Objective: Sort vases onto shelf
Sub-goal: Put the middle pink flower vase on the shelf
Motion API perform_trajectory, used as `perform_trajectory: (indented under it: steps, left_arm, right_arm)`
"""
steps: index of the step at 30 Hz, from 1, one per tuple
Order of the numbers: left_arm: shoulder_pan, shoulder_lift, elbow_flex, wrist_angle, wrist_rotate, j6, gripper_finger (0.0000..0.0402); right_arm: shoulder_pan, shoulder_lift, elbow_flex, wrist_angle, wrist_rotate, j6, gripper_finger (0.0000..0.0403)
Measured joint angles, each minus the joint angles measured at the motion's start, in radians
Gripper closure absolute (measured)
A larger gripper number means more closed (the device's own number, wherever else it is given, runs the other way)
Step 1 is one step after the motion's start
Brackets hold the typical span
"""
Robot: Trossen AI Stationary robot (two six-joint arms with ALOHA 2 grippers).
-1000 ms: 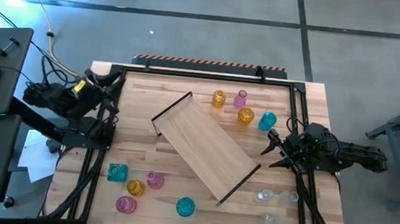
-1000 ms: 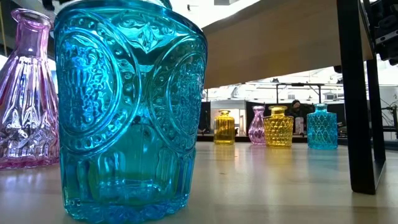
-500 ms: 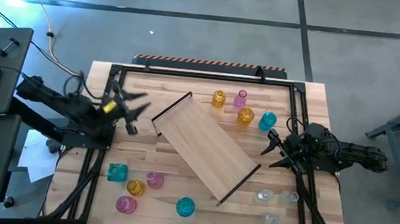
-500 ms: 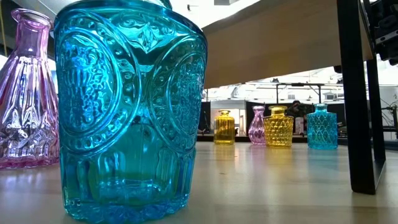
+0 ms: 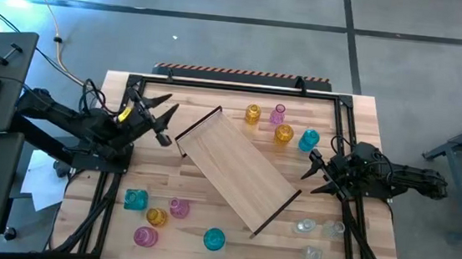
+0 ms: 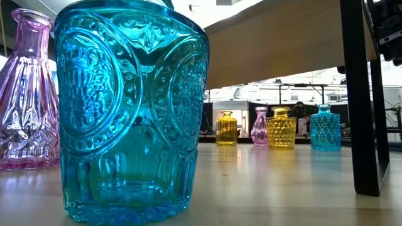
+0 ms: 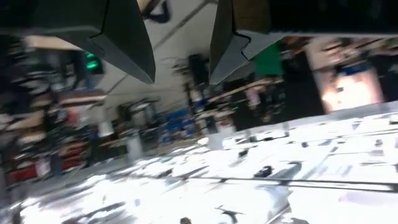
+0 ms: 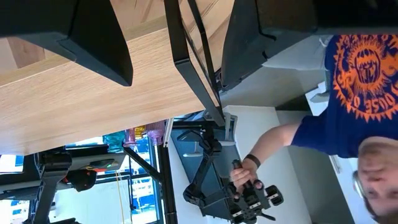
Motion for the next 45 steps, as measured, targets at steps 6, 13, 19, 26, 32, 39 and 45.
perform_trajectory:
  steps: [6, 13, 19, 26, 32, 39, 45]
  left_arm:
    - [0.070, -0.019, 0.000, -0.001, -0.152, 0.060, 0.0259]
    - [0.052, -0.027, 0.072, -0.204, -0.280, 0.031, 0.0259]
    - [-0.064, -0.012, 0.142, -0.474, -0.257, -0.208, 0.0259]
    - [-0.170, 0.003, 0.169, -0.616, -0.200, -0.378, 0.0259]
    - [-0.200, 0.010, 0.169, -0.788, -0.055, -0.596, 0.0259]
    - [-0.200, 0.041, 0.169, -0.858, 0.125, -0.765, 0.0259]
    - [-0.194, 0.103, 0.169, -0.816, 0.208, -0.775, 0.0259]
  right_arm:
    - [0.000, 0.000, 0.000, 0.000, 0.000, 0.000, 0.0174]
    - [0.000, 0.000, 0.000, 0.000, 0.000, 0.000, 0.0174]
    - [0.000, 0.000, 0.000, 0.000, 0.000, 0.000, 0.0174]
    - [0.000, 0.000, 0.000, 0.000, 0.000, 0.000, 0.0174]
    - [0.000, 0.000, 0.000, 0.000, 0.000, 0.000, 0.0174]
    - [0.000, 0.000, 0.000, 0.000, 0.000, 0.000, 0.0174]
    - [0.000, 0.000, 0.000, 0.000, 0.000, 0.000, 0.0174]
